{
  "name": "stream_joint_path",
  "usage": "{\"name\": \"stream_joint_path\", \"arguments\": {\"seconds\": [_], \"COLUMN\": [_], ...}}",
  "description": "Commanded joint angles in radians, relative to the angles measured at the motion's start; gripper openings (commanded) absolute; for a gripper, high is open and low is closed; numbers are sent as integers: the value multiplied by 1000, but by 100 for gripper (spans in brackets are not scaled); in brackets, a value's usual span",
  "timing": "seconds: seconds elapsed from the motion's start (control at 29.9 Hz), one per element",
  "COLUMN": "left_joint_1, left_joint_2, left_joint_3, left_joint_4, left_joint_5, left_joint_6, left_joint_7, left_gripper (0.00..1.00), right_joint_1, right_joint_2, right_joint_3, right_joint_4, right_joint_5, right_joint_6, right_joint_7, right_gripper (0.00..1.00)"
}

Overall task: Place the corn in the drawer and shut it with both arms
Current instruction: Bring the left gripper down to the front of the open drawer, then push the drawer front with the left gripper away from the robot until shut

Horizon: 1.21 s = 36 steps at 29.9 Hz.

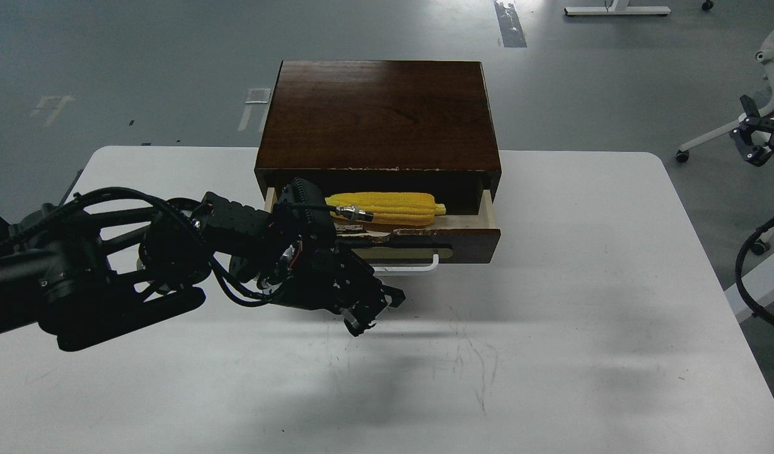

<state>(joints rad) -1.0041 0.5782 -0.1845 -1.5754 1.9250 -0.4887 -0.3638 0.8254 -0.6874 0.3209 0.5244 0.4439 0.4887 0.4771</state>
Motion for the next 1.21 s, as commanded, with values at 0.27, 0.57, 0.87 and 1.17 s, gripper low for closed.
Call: {"name": "stream_joint_path", "arguments": {"seconds": [0.27,0.57,0.87,1.17], "left_joint_1": [-22,-37,-36,-37], "left_joint_2": [-1,-3,-4,-3], "left_joint_3": [-1,-3,-1,-1], "left_joint_4": [17,54,54,72], "left_joint_5": [0,12,98,103], "left_joint_6": [0,0,0,0], "left_joint_7": [0,2,2,2], "left_gripper": [0,0,0,0], "right_joint_1": [1,3,3,3], "right_joint_2": [3,2,2,2], "right_joint_3": [-9,-11,-14,-14], "right_joint_4": [-4,-26,-47,-47], "right_joint_5": [-1,-1,-1,-1], "right_joint_6": [0,0,0,0], "right_joint_7": [0,0,-3,-3], "right_gripper": [100,100,100,100]}}
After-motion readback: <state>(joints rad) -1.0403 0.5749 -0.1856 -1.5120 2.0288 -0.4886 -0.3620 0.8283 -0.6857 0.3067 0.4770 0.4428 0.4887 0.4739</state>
